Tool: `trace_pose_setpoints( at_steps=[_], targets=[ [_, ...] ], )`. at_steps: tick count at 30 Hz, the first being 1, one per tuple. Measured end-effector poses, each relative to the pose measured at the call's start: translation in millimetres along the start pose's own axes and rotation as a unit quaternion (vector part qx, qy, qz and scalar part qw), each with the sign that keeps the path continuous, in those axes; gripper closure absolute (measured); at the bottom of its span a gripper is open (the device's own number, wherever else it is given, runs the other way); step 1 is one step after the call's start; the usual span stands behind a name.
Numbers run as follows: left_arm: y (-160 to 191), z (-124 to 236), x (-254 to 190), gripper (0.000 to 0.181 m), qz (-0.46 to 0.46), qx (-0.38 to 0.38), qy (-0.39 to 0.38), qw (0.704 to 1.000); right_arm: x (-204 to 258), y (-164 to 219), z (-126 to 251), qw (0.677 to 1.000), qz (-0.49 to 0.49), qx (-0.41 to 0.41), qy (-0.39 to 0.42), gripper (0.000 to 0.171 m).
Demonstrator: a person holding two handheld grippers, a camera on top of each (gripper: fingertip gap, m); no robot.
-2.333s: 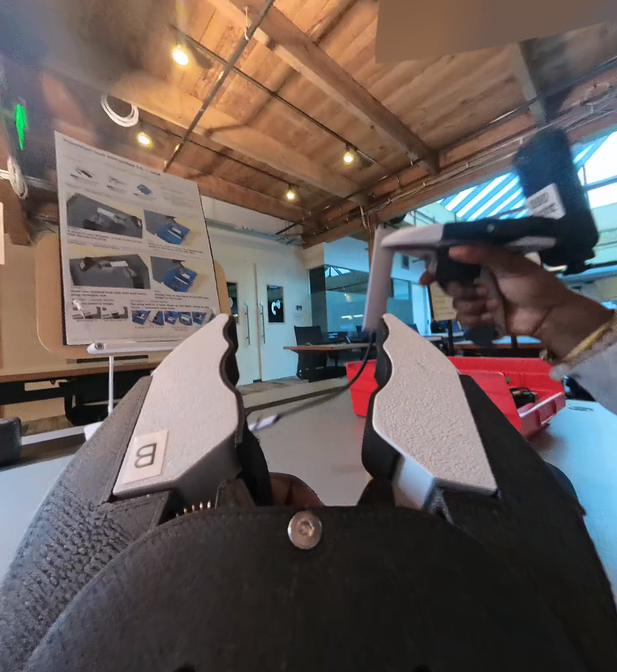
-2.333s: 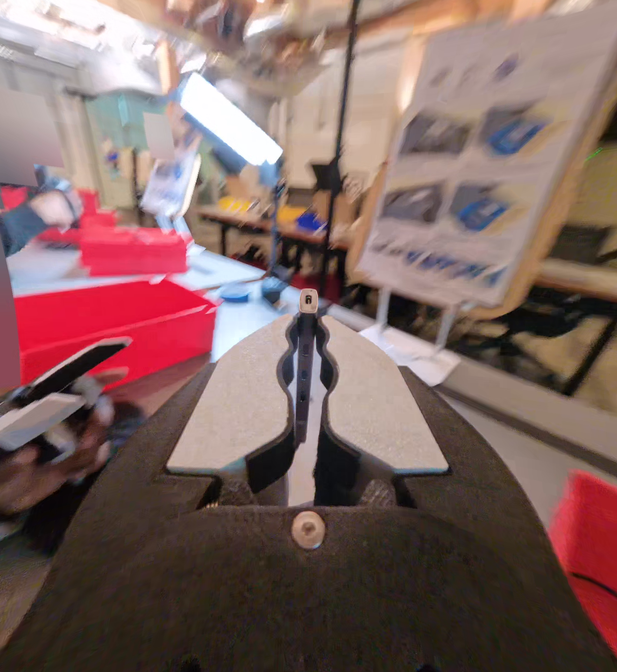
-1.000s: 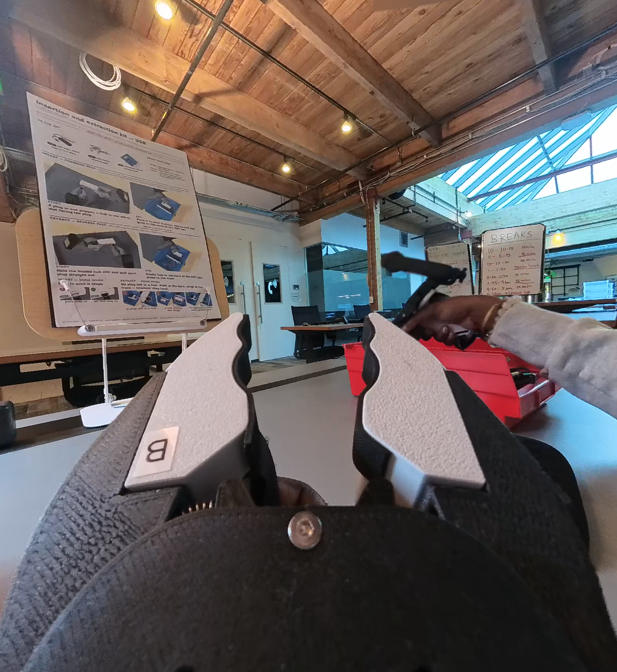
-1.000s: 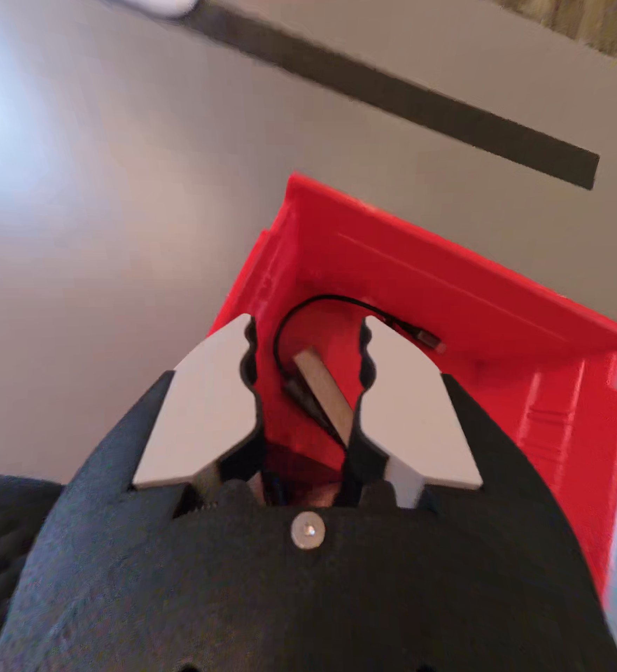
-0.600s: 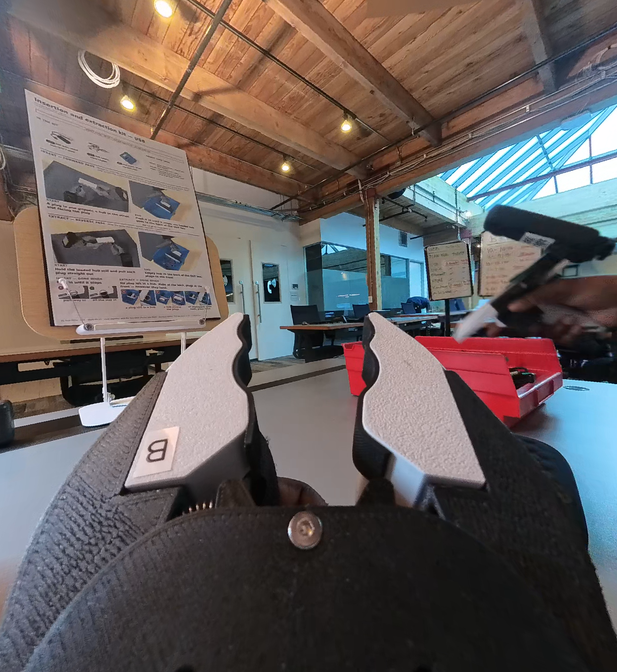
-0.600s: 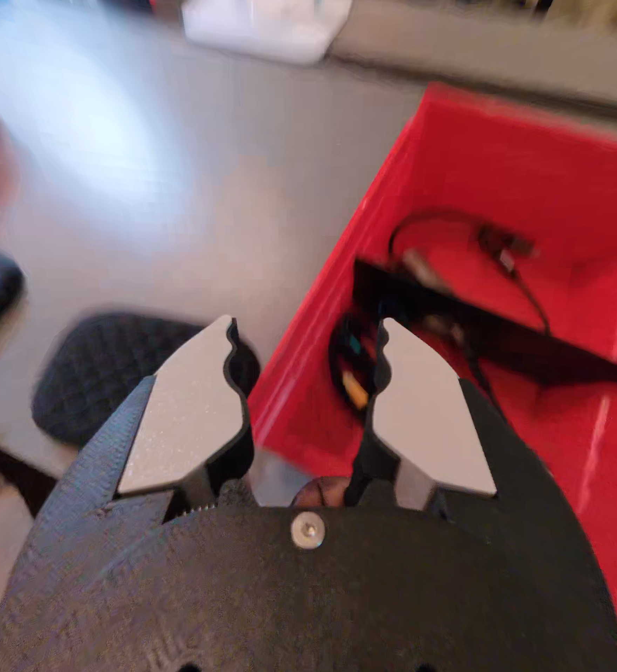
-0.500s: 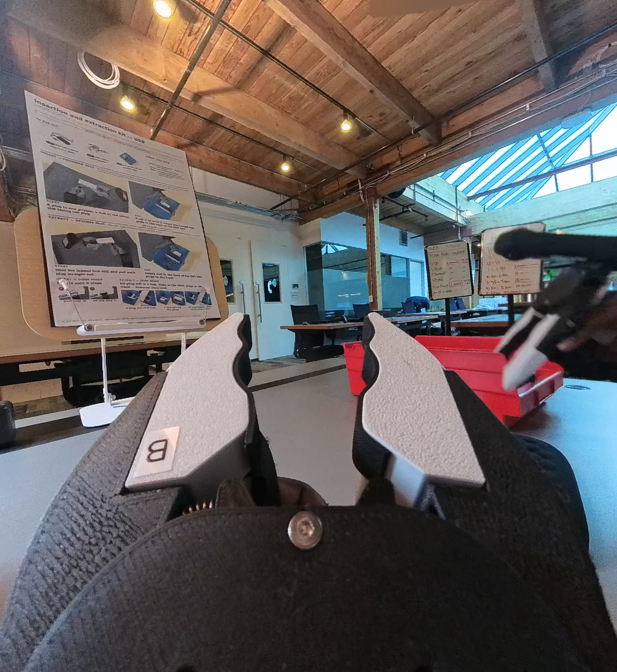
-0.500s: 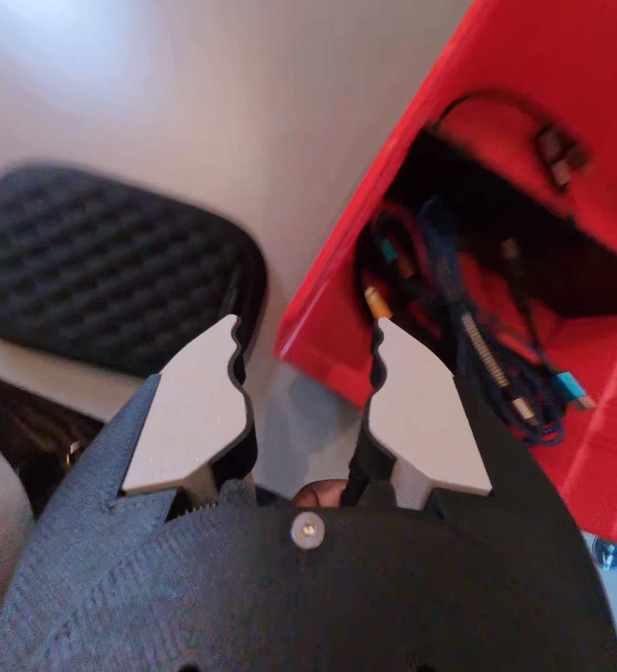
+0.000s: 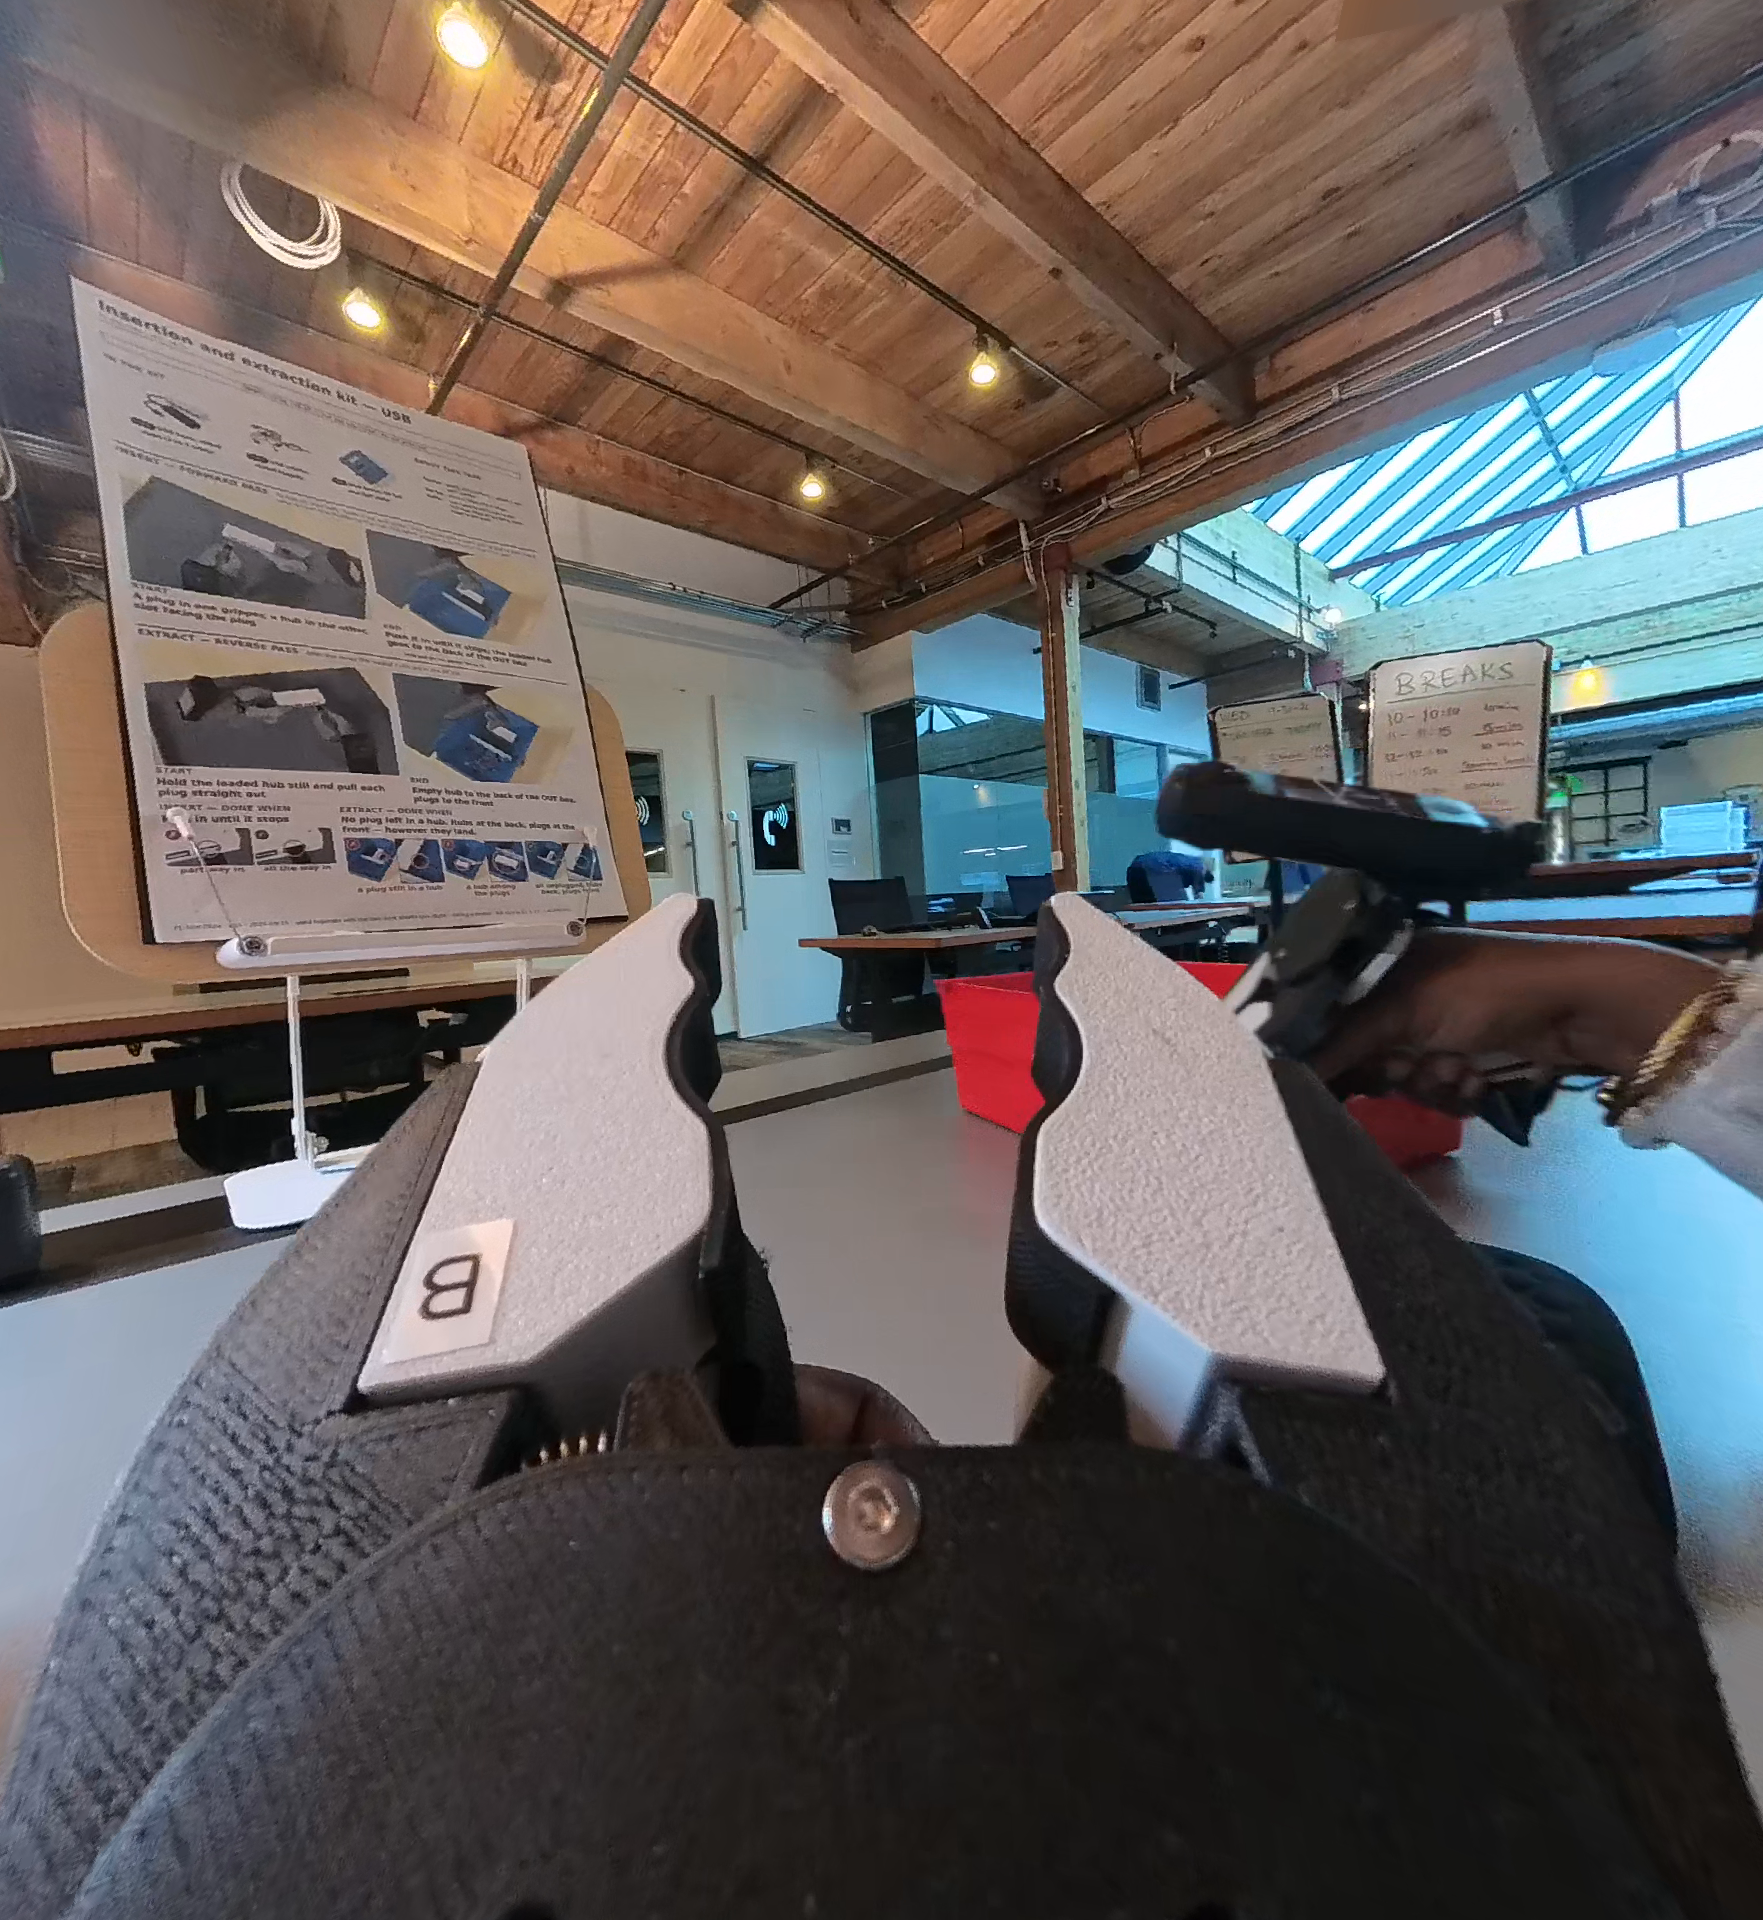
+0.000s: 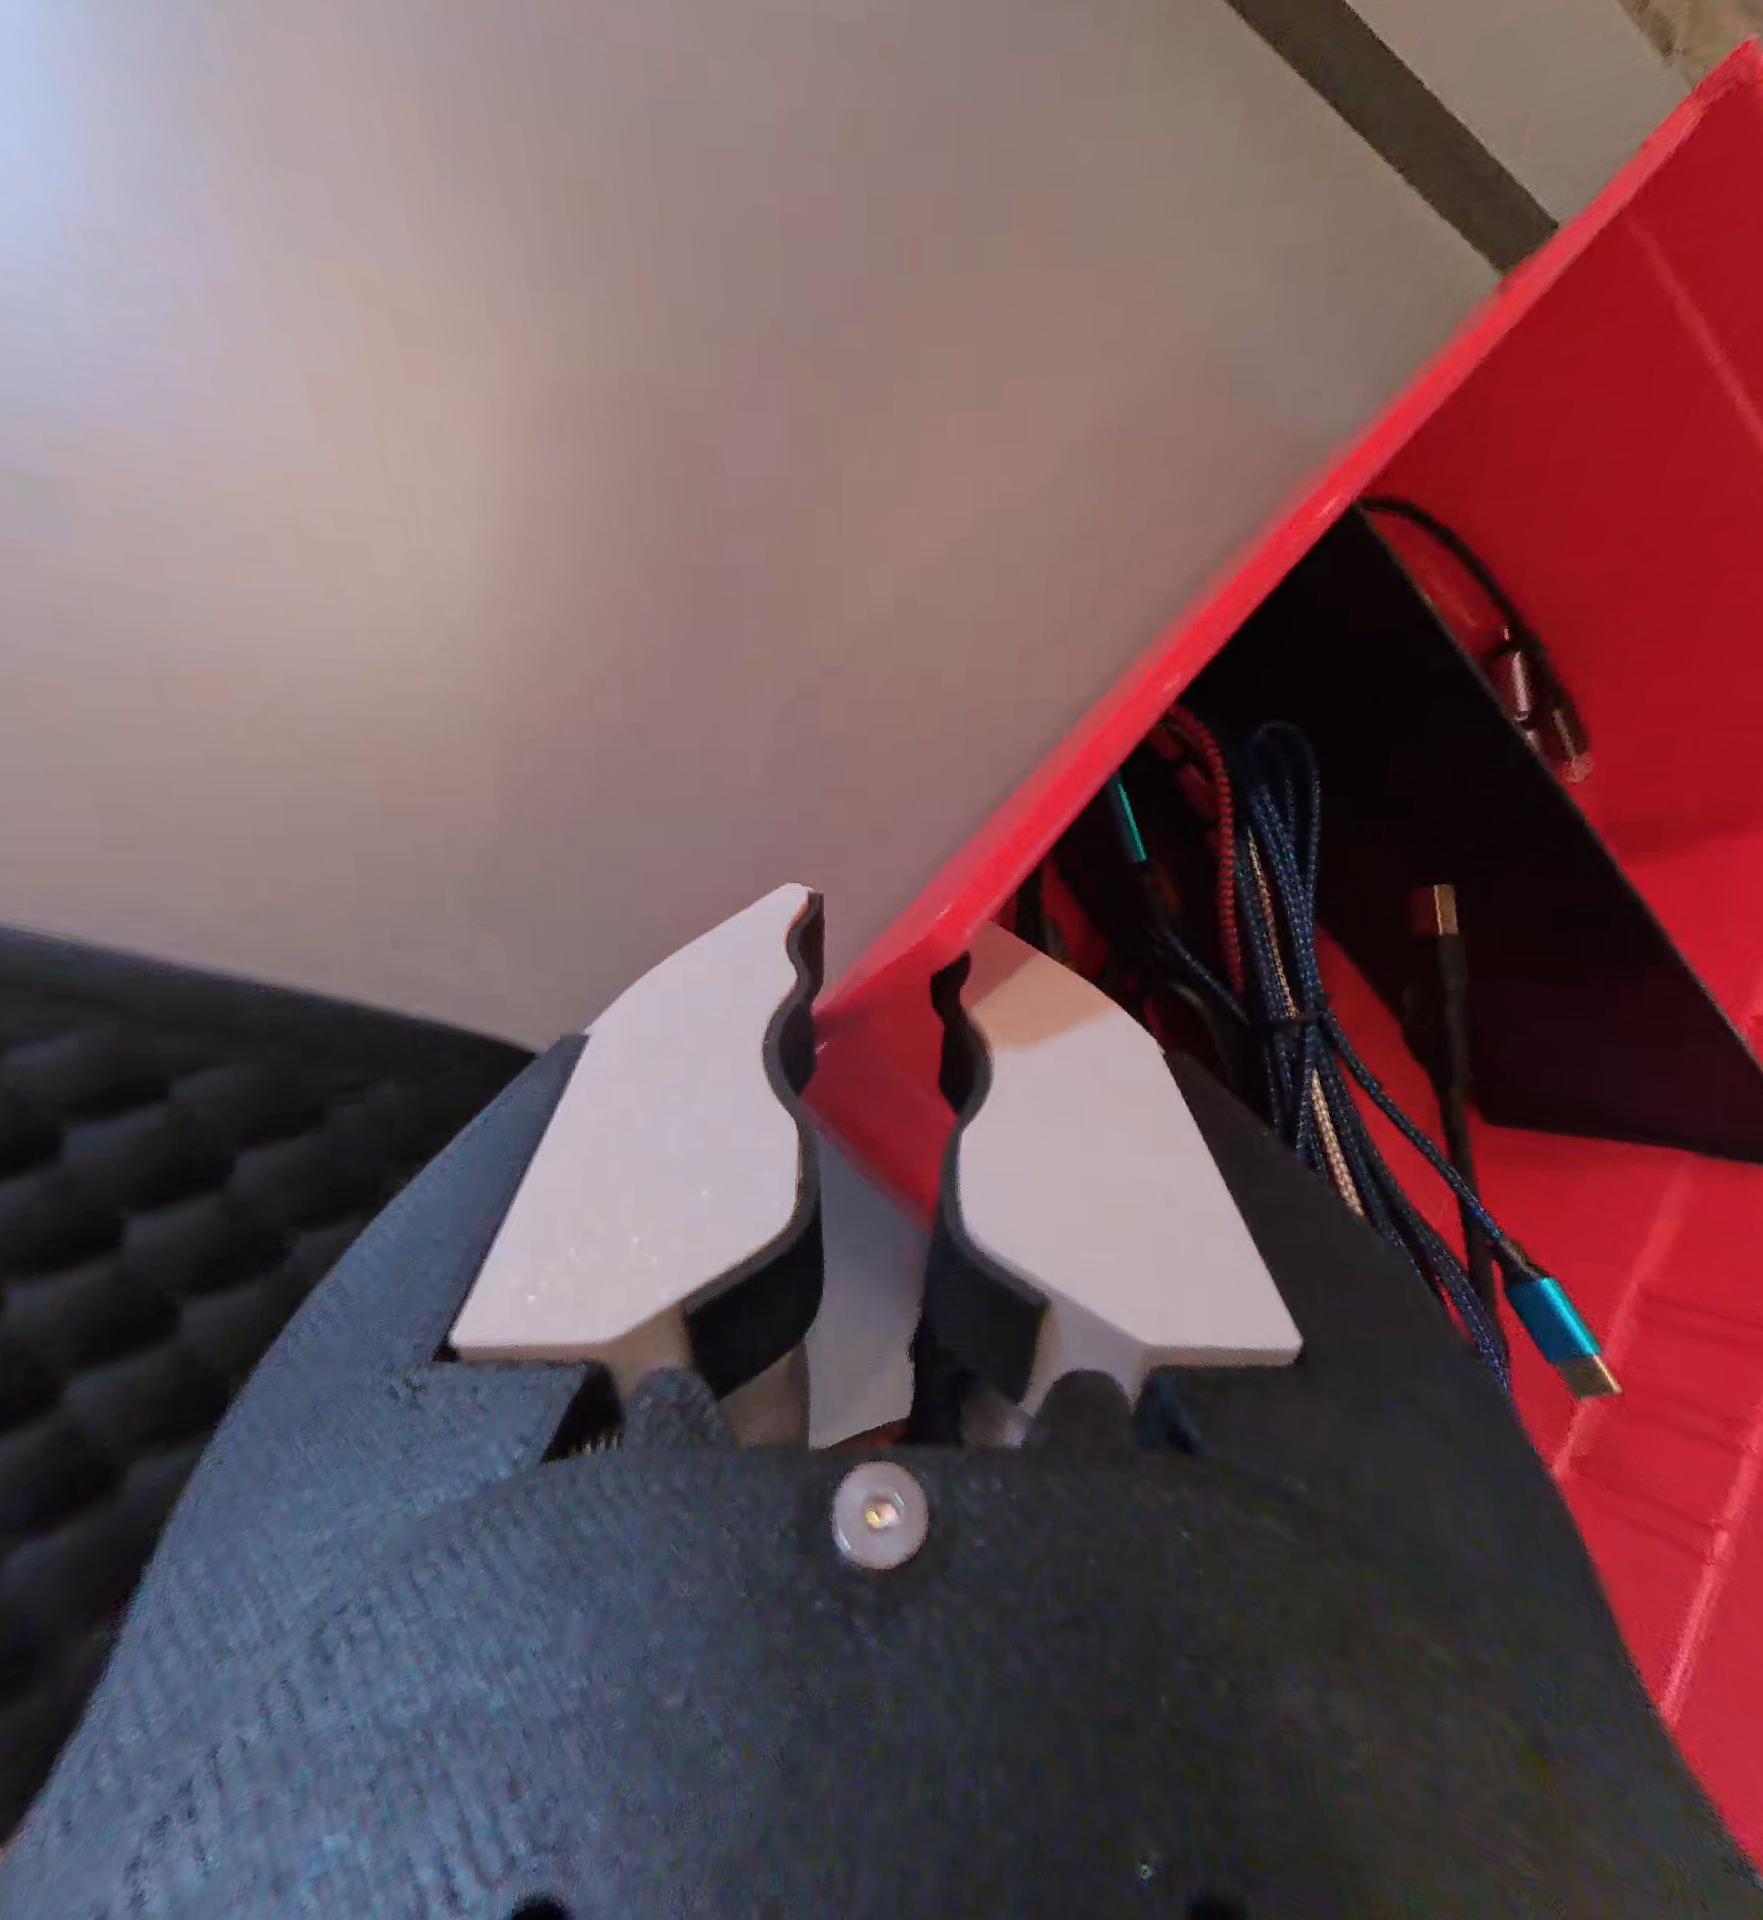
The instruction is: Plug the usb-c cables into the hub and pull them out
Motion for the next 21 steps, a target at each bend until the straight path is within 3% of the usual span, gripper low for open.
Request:
trace_pose_setpoints(
  at_steps=[8,15,21],
  targets=[
    [-2.1,1.1,-0.3,0.123,0.006,-0.006,0.003,1.000,60.2,-54.1,-25.0,1.000,0.002,-0.020,-0.018,0.151],
    [-11.4,6.5,-4.3,0.127,-0.011,-0.031,0.007,0.999,161.7,-107.8,-33.9,0.996,0.041,-0.056,-0.050,0.150],
    [-20.8,13.8,-4.1,0.130,-0.034,-0.056,-0.008,0.998,252.7,-153.9,-39.3,0.984,0.087,-0.075,-0.134,0.139]
  ],
)
Point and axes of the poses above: each gripper's, where its closed fingertips meet, z back along the fingers, y out of its underside, x = y × z across the jaws, the point moved 2 cm from there along z, back along the fingers, and after that the axes turned 6 degrees about -z, right-handed, at the moved point
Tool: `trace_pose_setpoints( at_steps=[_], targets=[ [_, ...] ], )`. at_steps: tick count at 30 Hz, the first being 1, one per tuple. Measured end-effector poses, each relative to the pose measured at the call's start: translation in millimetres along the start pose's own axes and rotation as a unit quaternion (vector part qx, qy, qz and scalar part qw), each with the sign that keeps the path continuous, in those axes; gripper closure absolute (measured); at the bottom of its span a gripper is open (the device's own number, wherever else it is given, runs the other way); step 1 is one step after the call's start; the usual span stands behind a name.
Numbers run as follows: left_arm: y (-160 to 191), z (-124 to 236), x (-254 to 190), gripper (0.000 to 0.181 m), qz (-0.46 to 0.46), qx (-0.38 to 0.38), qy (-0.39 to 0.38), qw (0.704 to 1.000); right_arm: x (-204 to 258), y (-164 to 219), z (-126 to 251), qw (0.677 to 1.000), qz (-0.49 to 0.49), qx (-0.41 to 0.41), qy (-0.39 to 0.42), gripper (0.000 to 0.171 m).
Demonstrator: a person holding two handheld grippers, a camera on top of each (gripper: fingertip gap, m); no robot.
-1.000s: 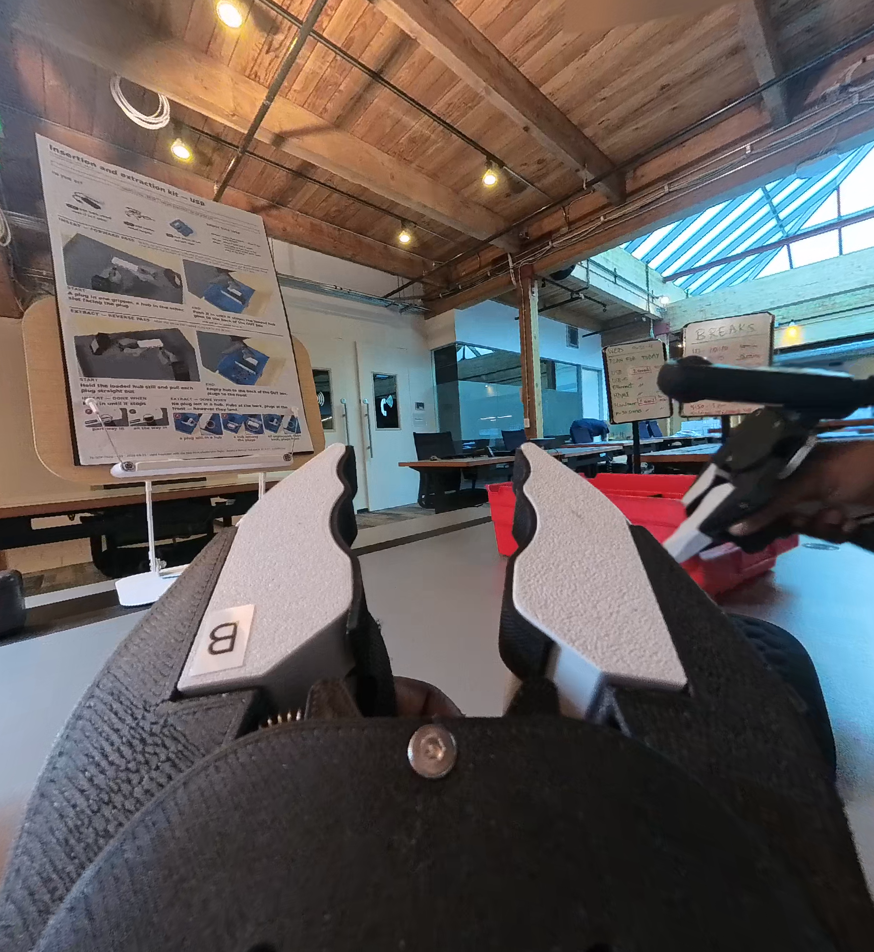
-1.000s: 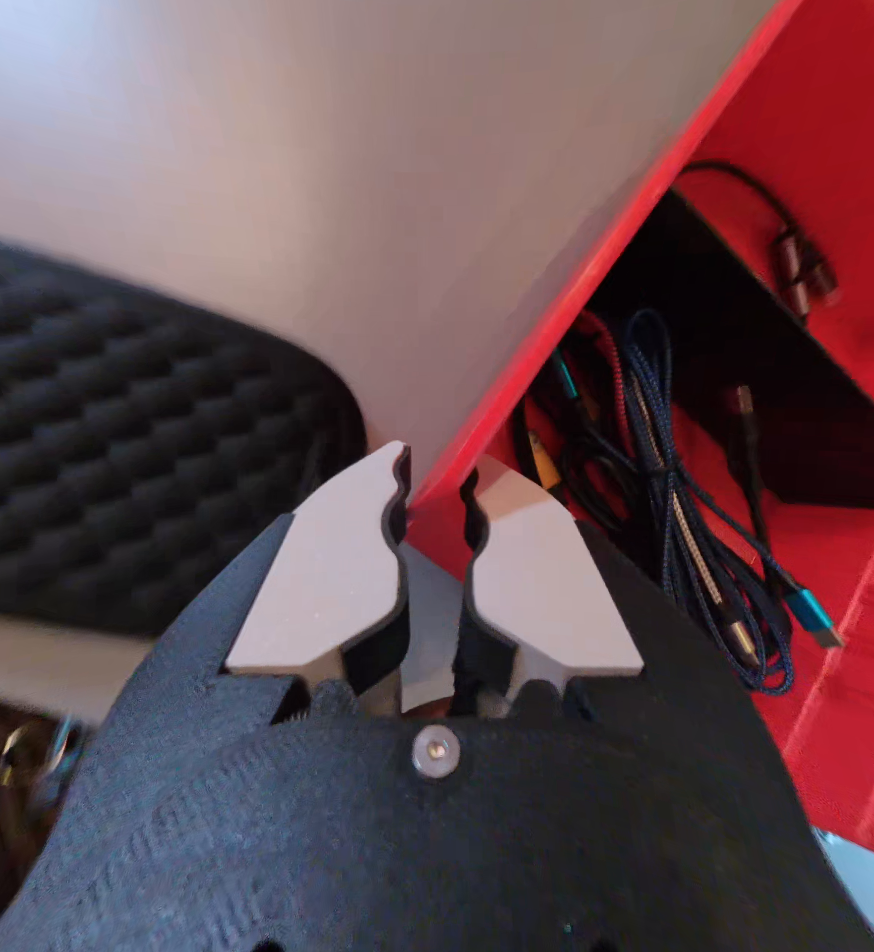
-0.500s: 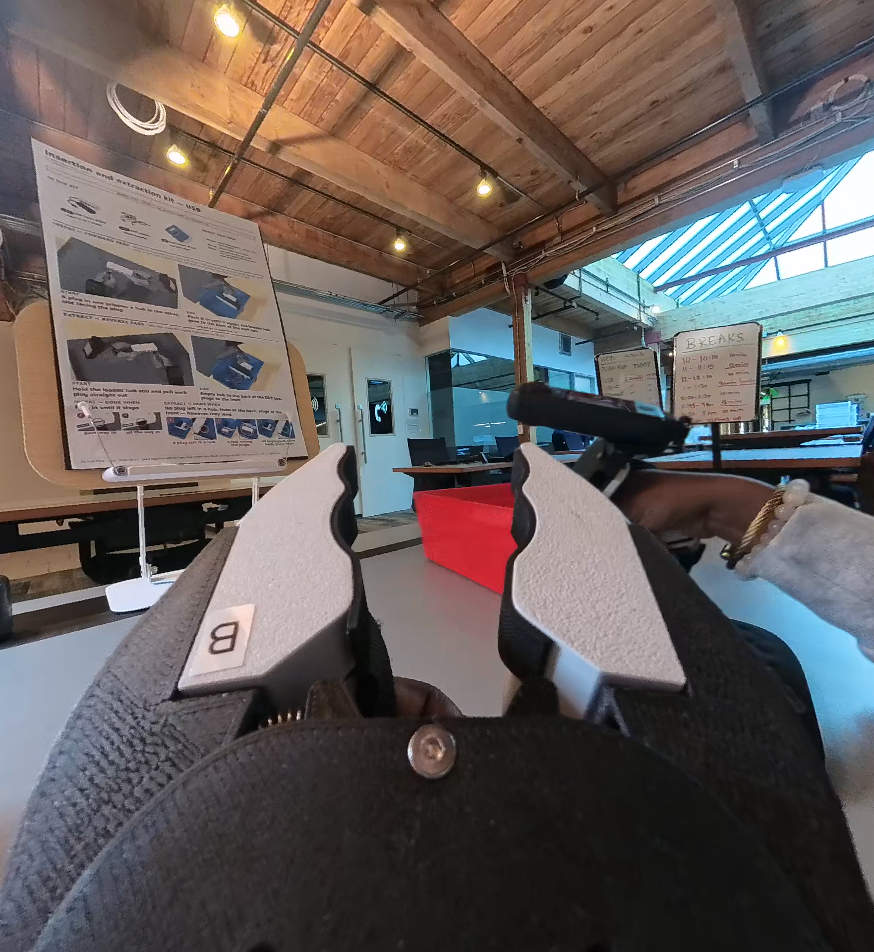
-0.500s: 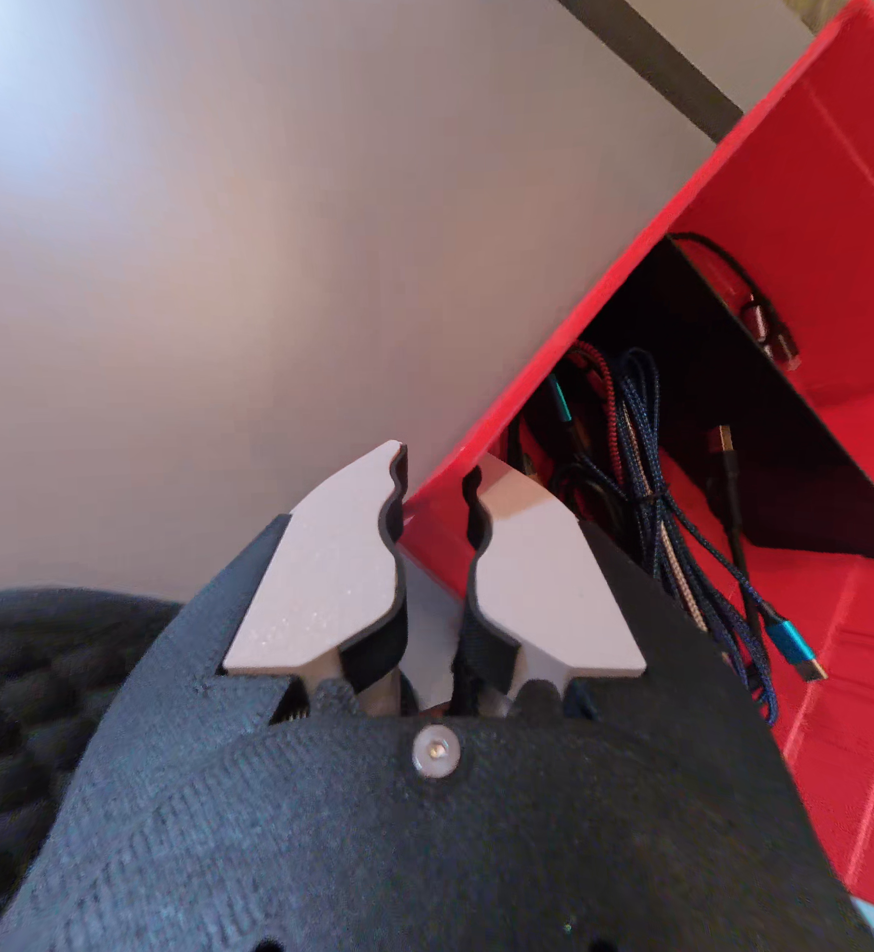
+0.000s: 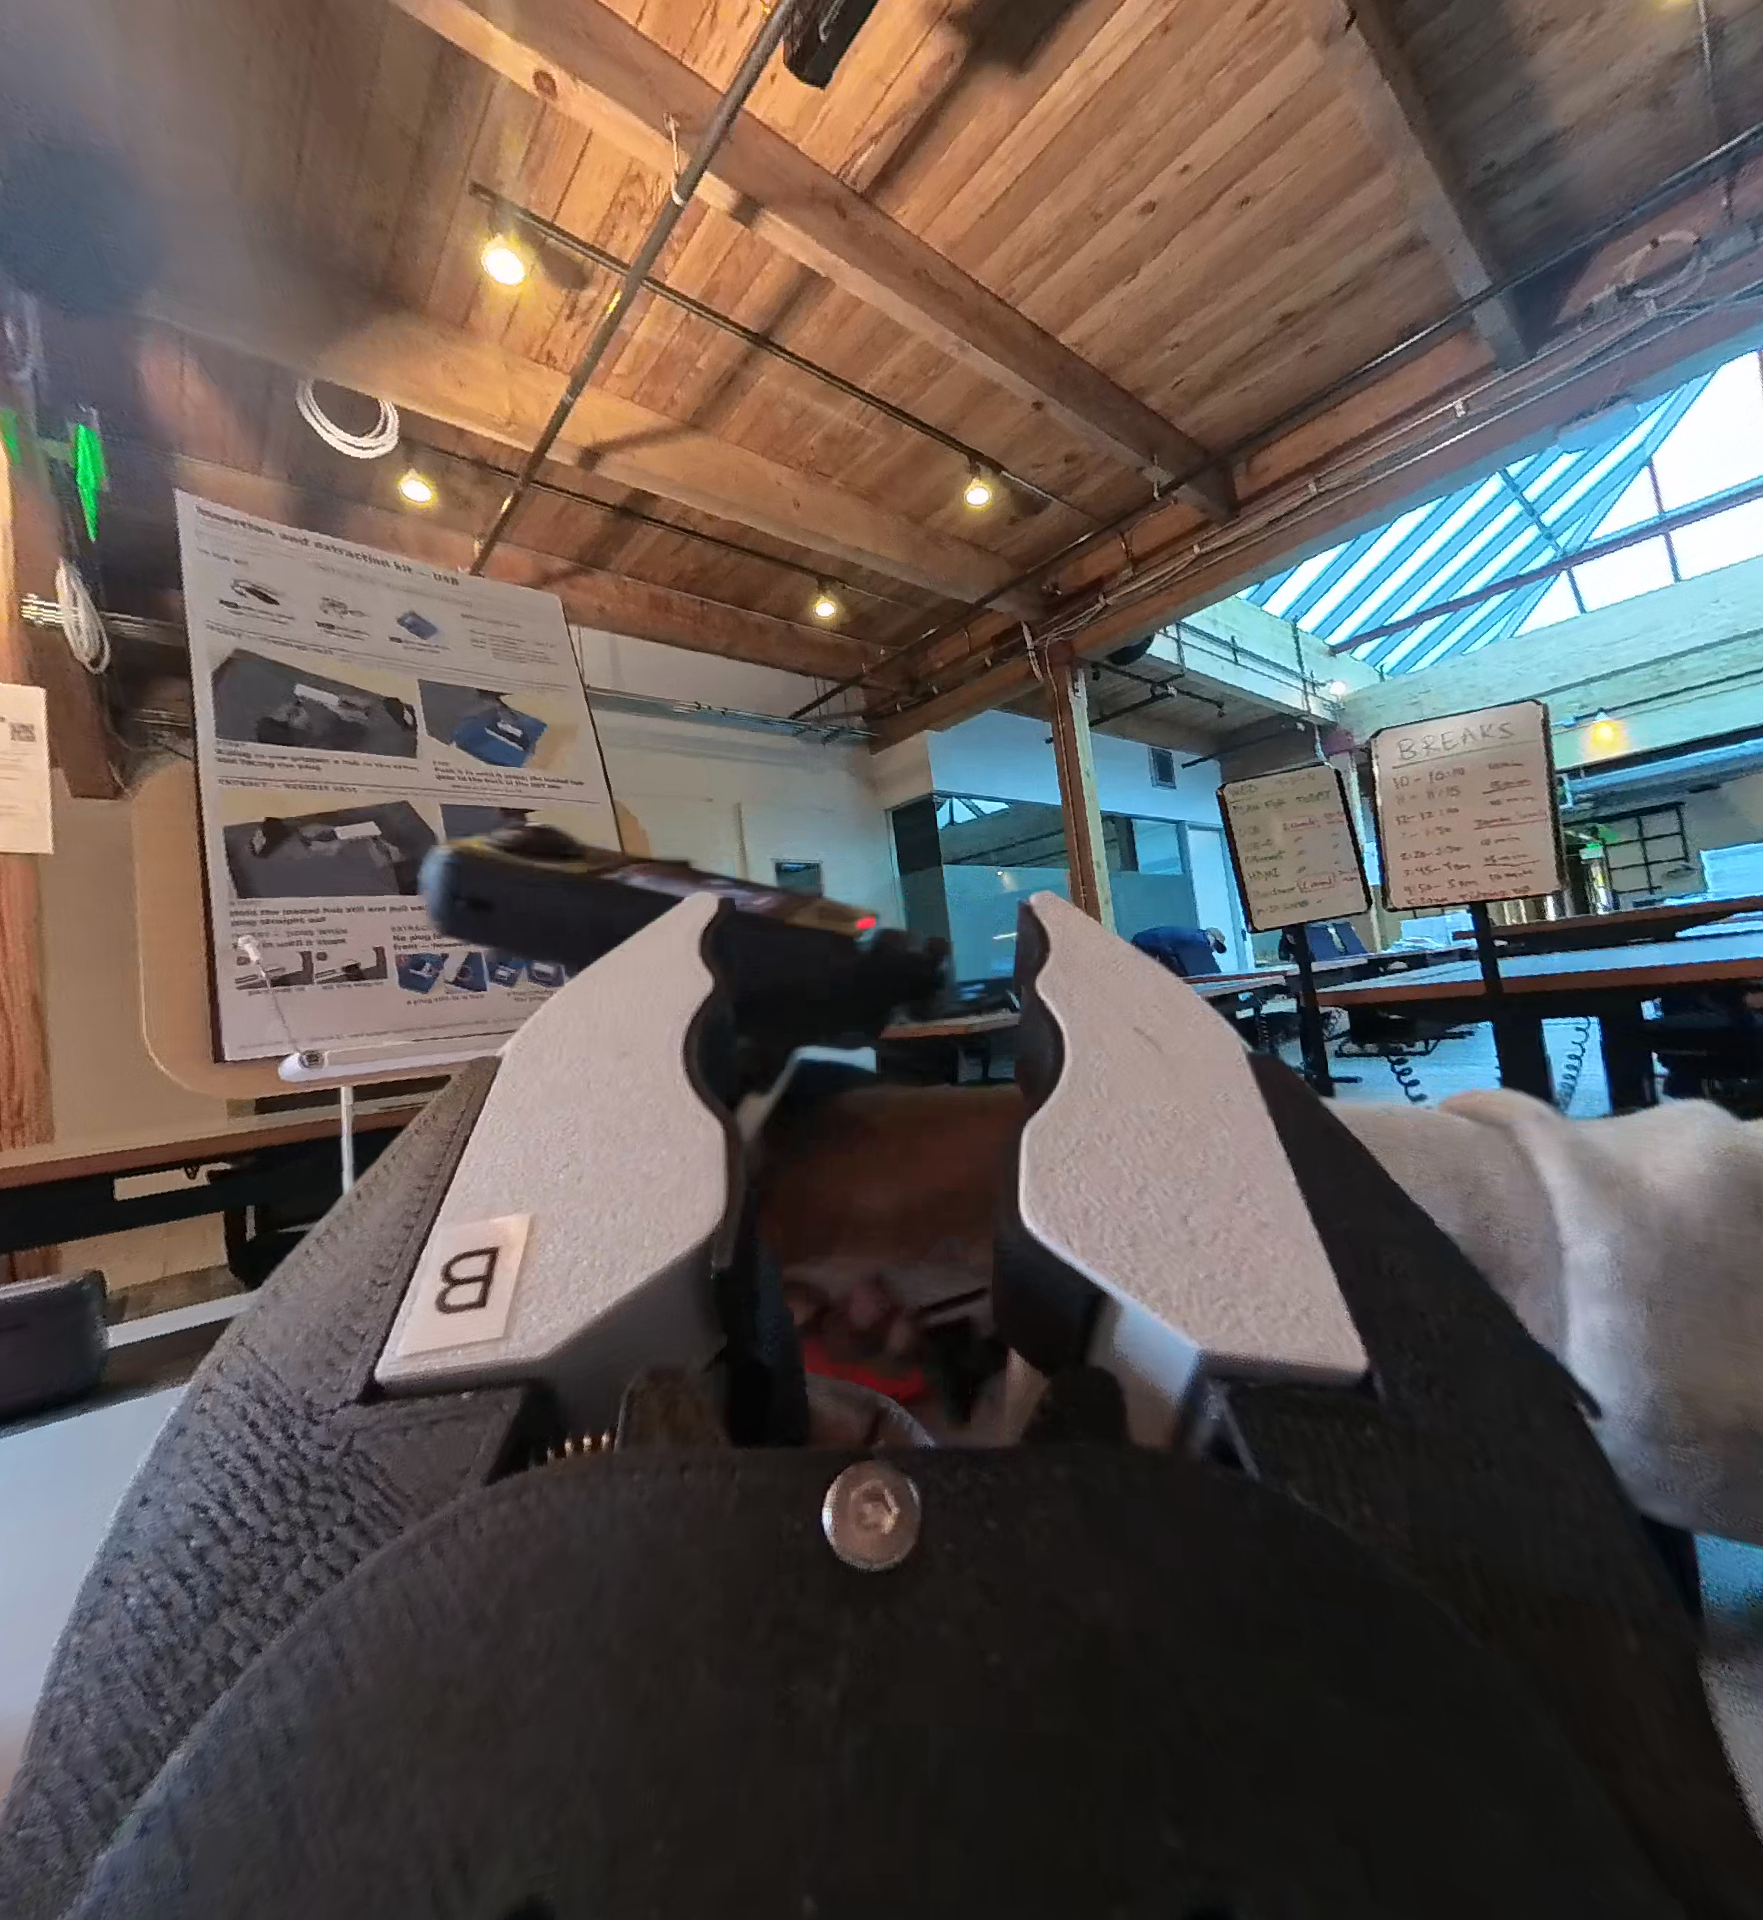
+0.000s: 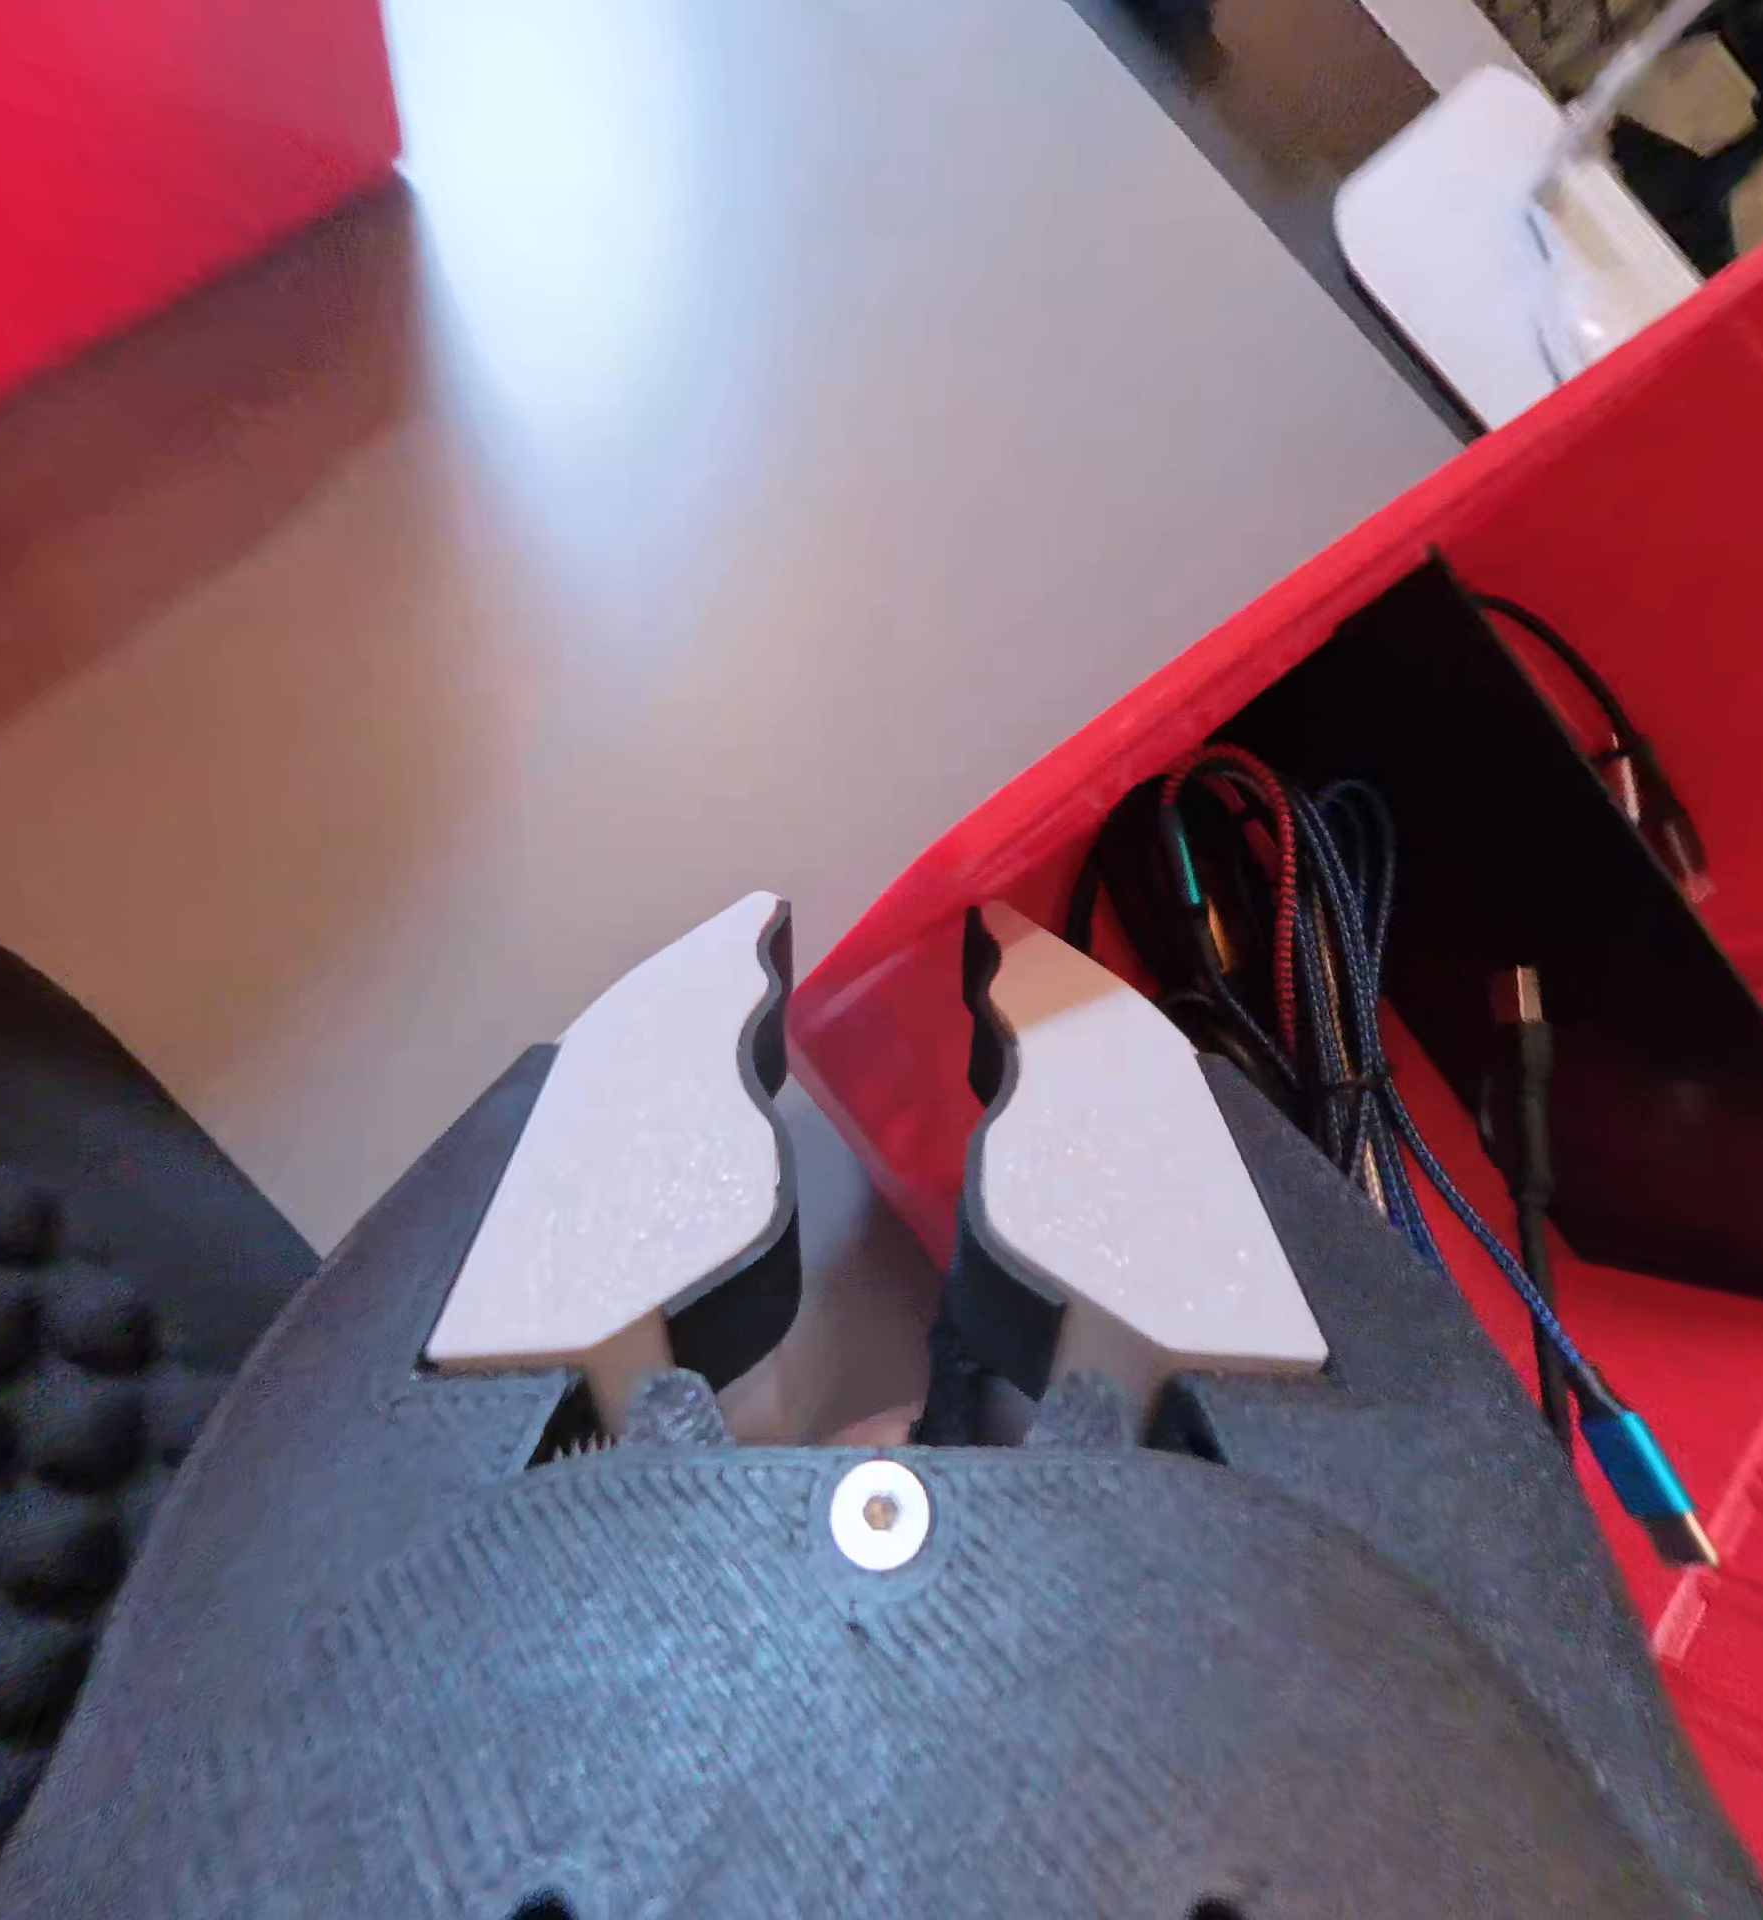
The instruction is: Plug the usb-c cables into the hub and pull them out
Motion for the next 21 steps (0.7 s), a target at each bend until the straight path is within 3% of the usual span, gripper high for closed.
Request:
trace_pose_setpoints(
  at_steps=[8,12,21],
  targets=[
    [-12.4,7.5,9.3,0.135,-0.019,-0.030,-0.041,0.999,76.5,-44.7,-22.5,0.994,0.058,-0.071,-0.054,0.137],
    [-11.2,6.8,7.4,0.135,-0.035,-0.024,-0.040,0.998,108.8,-60.7,-21.0,0.981,0.063,-0.162,-0.089,0.141],
    [-9.5,6.0,5.3,0.136,-0.026,-0.021,-0.032,0.999,147.6,-69.1,-13.1,0.954,0.113,-0.228,-0.161,0.142]
  ],
)
Point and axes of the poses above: each gripper's, where its closed fingertips meet, z back along the fingers, y out of its underside, x = y × z across the jaws, the point moved 2 cm from there along z, back along the fingers, and after that the axes turned 6 degrees about -z, right-handed, at the moved point
